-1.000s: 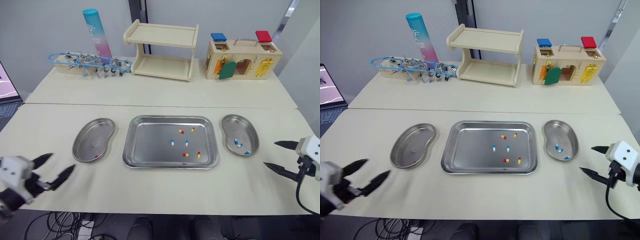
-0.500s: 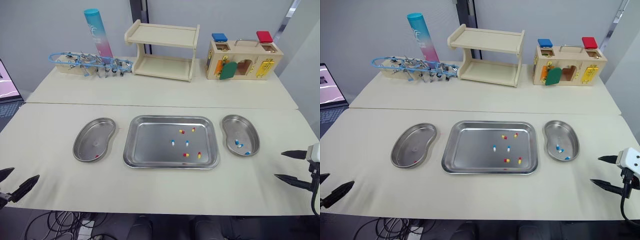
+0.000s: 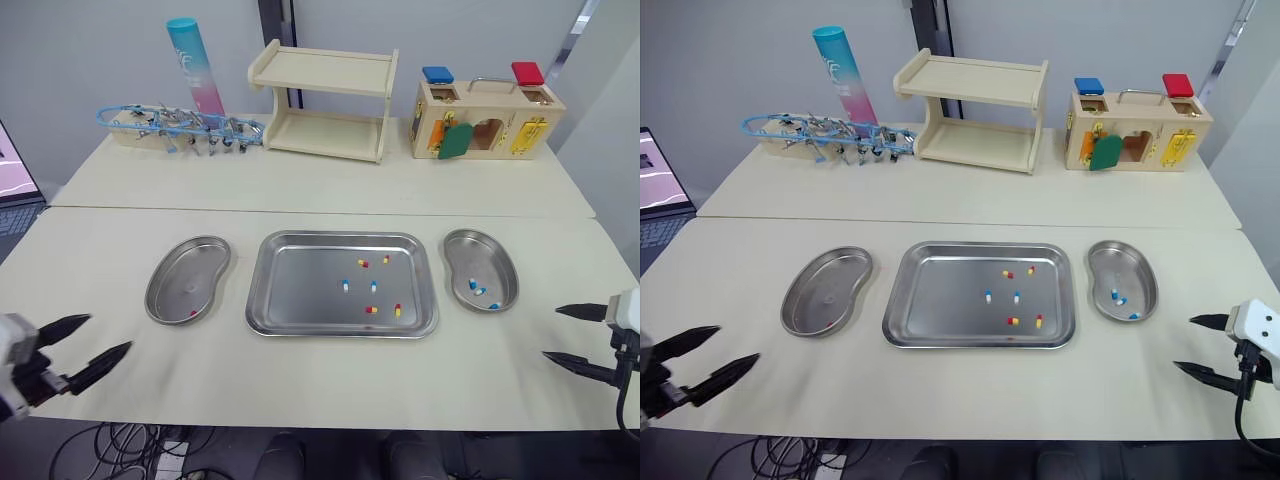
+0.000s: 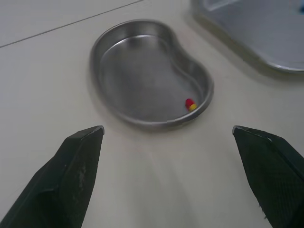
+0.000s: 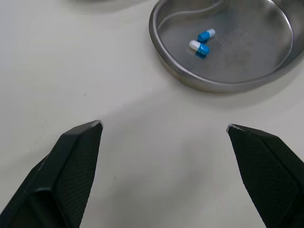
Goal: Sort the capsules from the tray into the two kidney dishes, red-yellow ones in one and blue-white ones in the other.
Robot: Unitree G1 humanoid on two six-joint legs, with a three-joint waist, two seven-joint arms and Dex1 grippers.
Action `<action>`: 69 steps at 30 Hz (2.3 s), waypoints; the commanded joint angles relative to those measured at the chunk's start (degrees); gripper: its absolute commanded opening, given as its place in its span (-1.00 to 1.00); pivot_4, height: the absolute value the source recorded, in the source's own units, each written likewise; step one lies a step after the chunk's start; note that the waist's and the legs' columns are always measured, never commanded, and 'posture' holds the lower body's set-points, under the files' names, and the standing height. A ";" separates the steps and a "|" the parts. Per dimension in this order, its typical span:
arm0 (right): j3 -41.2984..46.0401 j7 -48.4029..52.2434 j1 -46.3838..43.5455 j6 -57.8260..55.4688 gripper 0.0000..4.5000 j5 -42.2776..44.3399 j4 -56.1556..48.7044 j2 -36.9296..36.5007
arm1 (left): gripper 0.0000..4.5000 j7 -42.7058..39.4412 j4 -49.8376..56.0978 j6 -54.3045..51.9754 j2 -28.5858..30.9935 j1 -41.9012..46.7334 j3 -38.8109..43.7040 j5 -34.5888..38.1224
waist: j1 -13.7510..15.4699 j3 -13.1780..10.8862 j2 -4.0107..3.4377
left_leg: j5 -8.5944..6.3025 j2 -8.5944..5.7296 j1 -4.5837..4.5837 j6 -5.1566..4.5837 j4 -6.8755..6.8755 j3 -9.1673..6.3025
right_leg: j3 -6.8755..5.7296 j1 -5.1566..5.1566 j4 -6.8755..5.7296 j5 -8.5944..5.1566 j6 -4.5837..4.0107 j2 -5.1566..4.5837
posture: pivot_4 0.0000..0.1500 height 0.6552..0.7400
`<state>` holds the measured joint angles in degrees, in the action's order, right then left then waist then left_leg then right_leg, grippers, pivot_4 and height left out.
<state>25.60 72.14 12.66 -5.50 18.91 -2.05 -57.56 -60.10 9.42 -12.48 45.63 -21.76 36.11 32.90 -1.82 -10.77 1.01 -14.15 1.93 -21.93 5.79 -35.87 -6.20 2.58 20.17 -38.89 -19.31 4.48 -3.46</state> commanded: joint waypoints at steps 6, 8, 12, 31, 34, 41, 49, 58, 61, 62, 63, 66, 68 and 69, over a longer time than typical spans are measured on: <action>0.37 -1.18 3.48 -2.40 0.97 3.86 -13.57 1.69 | 1.00 3.98 16.49 -1.97 -6.06 6.66 -15.82 1.18 | 0.07 0.01 0.00 | 0.00 0.00 0.01 0.00 -0.01 -0.01 | -0.01 0.00 0.00 0.00 0.00 0.00 | 1.00 1.00; -0.93 -2.11 2.61 -4.18 0.97 5.36 -18.11 2.08 | 1.00 3.74 16.97 -1.26 -6.45 8.06 -18.41 0.21 | -0.18 0.02 -0.03 | 0.00 0.00 0.03 0.00 -0.03 0.00 | 0.00 -0.01 -0.02 0.00 0.00 0.00 | 1.00 1.00; -6.85 -6.21 -2.10 -10.66 0.97 8.35 -26.89 2.60 | 1.00 2.40 17.55 -0.03 -6.71 7.96 -21.24 -0.48 | -0.59 0.03 -0.04 | 0.00 0.00 0.07 0.00 -0.03 -0.02 | 0.03 -0.01 -0.06 0.00 0.00 0.04 | 1.00 1.00; -43.16 -31.94 -34.92 -35.01 0.11 -5.17 -25.49 23.51 | 1.00 1.64 14.16 7.76 -10.00 5.98 -26.72 -5.01 | -0.02 0.02 0.01 | 0.00 0.00 -0.05 0.00 -0.05 -0.12 | -0.06 0.10 -0.04 0.01 -0.01 0.03 | 1.00 1.00; -46.44 -36.55 -39.20 -41.99 0.11 -7.58 -23.24 28.13 | 1.00 1.29 12.42 9.58 -10.61 6.13 -27.31 -5.58 | -0.04 0.02 0.00 | 0.00 0.00 -0.03 0.00 -0.04 -0.13 | -0.06 0.11 -0.07 0.01 -0.01 0.04 | 1.00 1.00; -49.72 -41.61 -45.31 -49.75 0.11 -10.57 -17.92 35.00 | 1.00 0.79 10.82 11.53 -11.08 6.63 -28.24 -5.94 | -0.11 0.02 0.00 | 0.00 0.00 -0.07 -0.01 -0.04 -0.15 | -0.05 0.19 -0.08 0.01 -0.02 0.05 | 1.00 1.00; -51.05 -43.62 -47.01 -49.62 0.11 -13.18 -11.58 38.59 | 1.00 1.62 12.16 11.49 -11.46 6.86 -29.09 -5.94 | -0.20 0.02 -0.01 | 0.00 0.00 -0.08 -0.01 -0.03 -0.15 | -0.04 0.24 -0.11 0.01 -0.02 0.05 | 1.00 1.00; -52.20 -43.20 -47.85 -47.57 0.11 -14.56 -5.95 41.22 | 1.00 2.71 13.04 10.81 -11.36 7.35 -29.67 -5.87 | -0.55 0.02 -0.01 | 0.00 0.00 -0.07 -0.01 -0.02 -0.16 | -0.03 0.25 -0.14 0.01 -0.02 0.05 | 1.00 1.00; -52.27 -43.03 -48.16 -47.31 0.02 -14.85 -4.71 41.58 | 1.00 2.91 13.03 10.73 -11.49 7.55 -29.85 -5.95 | -0.62 0.02 -0.02 | 0.00 0.00 -0.07 -0.01 -0.02 -0.16 | -0.03 0.25 -0.14 0.01 -0.02 0.06 | 1.00 1.00; -52.31 -42.89 -48.18 -47.16 -0.07 -15.03 -4.34 41.52 | 1.00 2.97 13.01 10.76 -11.52 7.58 -29.91 -5.99 | -0.64 0.03 -0.02 | 0.00 0.00 -0.07 -0.01 -0.02 -0.16 | -0.03 0.25 -0.14 0.01 -0.02 0.06 | 1.00 1.00; -52.35 -42.73 -48.21 -47.00 -0.13 -15.20 -4.04 41.41 | 1.00 3.07 12.97 10.78 -11.55 7.64 -30.00 -6.03 | -0.64 0.03 -0.02 | 0.00 0.00 -0.07 -0.01 -0.02 -0.16 | -0.03 0.25 -0.14 0.01 -0.02 0.06 | 1.00 1.00; -52.78 -41.95 -48.21 -46.32 -0.50 -15.81 -3.61 40.95 | 1.00 3.34 12.86 10.93 -11.57 7.69 -30.27 -6.18 | -0.65 0.03 -0.02 | 0.00 0.00 -0.07 -0.02 -0.02 -0.16 | -0.03 0.25 -0.14 0.01 -0.02 0.06 | 1.00 1.00; -53.27 -41.11 -48.12 -45.67 -0.73 -16.13 -3.84 40.53 | 1.00 3.53 12.79 11.00 -11.58 7.71 -30.42 -6.25 | -0.68 0.03 -0.02 | 0.00 0.00 -0.07 -0.01 -0.02 -0.16 | -0.03 0.25 -0.14 0.01 -0.02 0.06 | 1.00 1.00; -53.42 -40.69 -48.10 -45.40 -0.89 -16.13 -4.10 40.45 | 1.00 3.61 12.75 11.01 -11.57 7.73 -30.49 -6.29 | -0.70 0.03 -0.03 | 0.00 0.00 -0.07 -0.02 -0.02 -0.16 | -0.03 0.25 -0.14 0.01 -0.02 0.06 | 1.00 1.00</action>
<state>-26.39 30.20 -35.39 -51.00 3.16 -5.94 -17.03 -56.82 20.38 -2.02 34.16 -14.23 5.59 26.55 -2.52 -10.73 0.98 -14.15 1.93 -21.99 5.78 -35.89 -6.36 2.55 20.42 -39.03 -19.31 4.46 -3.41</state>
